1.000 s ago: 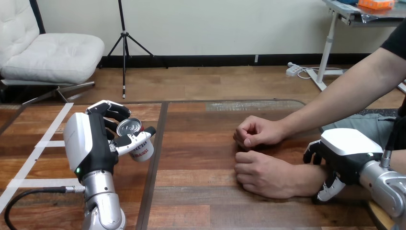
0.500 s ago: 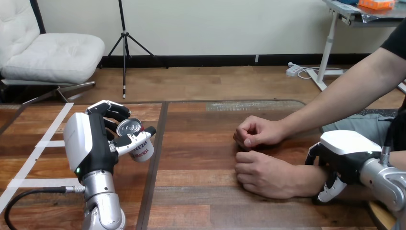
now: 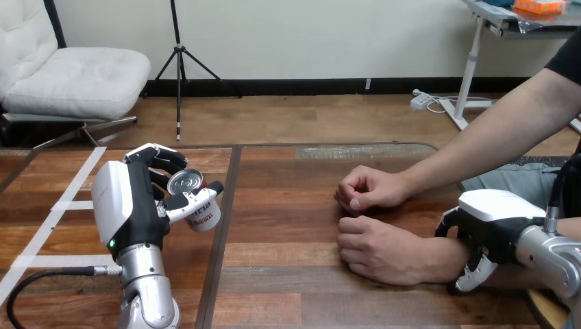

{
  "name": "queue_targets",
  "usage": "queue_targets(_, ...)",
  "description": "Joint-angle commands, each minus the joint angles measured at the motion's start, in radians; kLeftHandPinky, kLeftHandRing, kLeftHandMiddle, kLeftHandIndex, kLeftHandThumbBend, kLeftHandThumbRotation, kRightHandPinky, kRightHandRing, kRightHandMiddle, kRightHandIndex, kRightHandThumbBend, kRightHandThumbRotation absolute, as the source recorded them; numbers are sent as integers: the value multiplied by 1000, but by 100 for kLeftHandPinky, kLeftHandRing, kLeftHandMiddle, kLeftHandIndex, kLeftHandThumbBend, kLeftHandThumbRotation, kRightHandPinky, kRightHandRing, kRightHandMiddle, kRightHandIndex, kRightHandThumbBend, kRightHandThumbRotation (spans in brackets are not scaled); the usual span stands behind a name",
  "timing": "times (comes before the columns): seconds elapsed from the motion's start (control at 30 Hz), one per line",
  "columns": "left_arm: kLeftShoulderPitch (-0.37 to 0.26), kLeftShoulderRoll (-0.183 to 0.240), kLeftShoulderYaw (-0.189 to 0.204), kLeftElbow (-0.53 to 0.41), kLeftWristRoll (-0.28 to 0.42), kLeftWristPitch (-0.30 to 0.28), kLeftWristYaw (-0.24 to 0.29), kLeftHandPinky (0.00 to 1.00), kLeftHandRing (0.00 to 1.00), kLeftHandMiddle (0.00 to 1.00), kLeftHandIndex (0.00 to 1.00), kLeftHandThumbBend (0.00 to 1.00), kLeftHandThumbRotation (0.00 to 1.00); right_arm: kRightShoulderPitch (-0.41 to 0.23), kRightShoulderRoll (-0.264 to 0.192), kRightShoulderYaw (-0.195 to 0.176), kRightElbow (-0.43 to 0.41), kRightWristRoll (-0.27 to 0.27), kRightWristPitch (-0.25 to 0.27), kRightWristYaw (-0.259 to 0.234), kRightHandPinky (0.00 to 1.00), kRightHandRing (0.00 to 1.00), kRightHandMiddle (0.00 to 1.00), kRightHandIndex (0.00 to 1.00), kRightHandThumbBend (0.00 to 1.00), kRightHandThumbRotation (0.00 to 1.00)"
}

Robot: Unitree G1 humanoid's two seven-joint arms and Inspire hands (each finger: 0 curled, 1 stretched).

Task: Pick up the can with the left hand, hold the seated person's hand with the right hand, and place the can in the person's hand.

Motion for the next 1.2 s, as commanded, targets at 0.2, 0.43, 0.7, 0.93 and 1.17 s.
queue_targets(0.2,-55,11,13,-64,1,-15,3,34,39,44,44,73,0,68,7,29,10,25,29,45,35,50,58,72,84,10)
queue_targets(0.43,-57,12,13,-61,3,-17,4,34,39,44,44,73,0,84,1,26,3,27,25,33,33,48,57,72,84,10)
queue_targets(0.7,-60,9,12,-60,4,-12,7,33,38,44,44,73,0,97,-2,25,-6,27,26,19,32,47,56,72,83,9)
queue_targets(0.93,-64,8,13,-56,2,-14,6,32,37,43,44,74,0,103,-2,28,-8,28,28,13,33,49,58,73,82,9)
queue_targets(1.17,-62,4,15,-68,-4,-9,-3,32,37,43,44,73,0,103,-4,32,-10,29,27,13,33,50,60,73,83,10)
